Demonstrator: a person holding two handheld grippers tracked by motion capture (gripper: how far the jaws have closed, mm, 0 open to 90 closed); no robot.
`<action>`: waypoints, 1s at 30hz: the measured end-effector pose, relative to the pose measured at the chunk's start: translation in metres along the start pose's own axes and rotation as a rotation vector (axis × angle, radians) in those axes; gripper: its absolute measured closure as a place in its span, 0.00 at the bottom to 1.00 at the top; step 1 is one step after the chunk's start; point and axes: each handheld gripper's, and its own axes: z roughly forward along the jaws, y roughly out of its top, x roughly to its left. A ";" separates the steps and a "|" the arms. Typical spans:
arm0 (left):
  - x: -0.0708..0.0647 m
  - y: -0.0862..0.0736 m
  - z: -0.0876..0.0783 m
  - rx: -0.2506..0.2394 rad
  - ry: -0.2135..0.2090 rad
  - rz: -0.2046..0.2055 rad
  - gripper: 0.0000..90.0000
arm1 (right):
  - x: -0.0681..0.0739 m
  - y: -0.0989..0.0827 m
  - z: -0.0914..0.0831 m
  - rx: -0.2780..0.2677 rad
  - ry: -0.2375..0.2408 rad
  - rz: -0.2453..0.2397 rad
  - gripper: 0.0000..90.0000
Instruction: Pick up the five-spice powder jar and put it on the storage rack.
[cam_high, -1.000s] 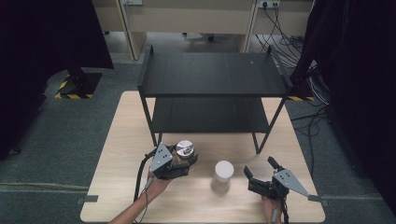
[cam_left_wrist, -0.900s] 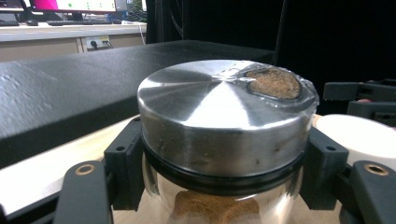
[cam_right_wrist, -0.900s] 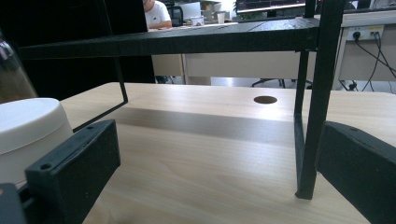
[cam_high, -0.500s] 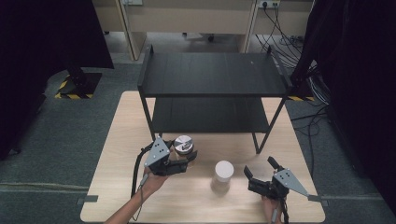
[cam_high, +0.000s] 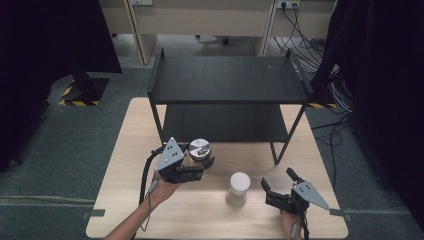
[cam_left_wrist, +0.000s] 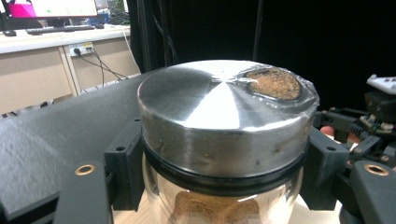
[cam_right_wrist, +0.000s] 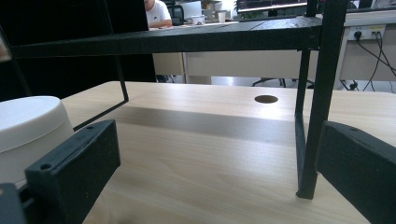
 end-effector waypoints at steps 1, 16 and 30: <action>0.001 0.004 0.000 -0.004 -0.006 -0.003 0.34 | 0.000 0.000 0.000 0.000 0.000 0.000 0.00; -0.001 0.059 -0.006 -0.066 -0.004 0.019 0.34 | 0.000 0.000 0.000 0.002 0.003 0.000 0.00; 0.009 0.108 -0.003 -0.058 -0.006 -0.006 0.34 | -0.001 0.000 0.001 0.006 0.005 0.000 0.00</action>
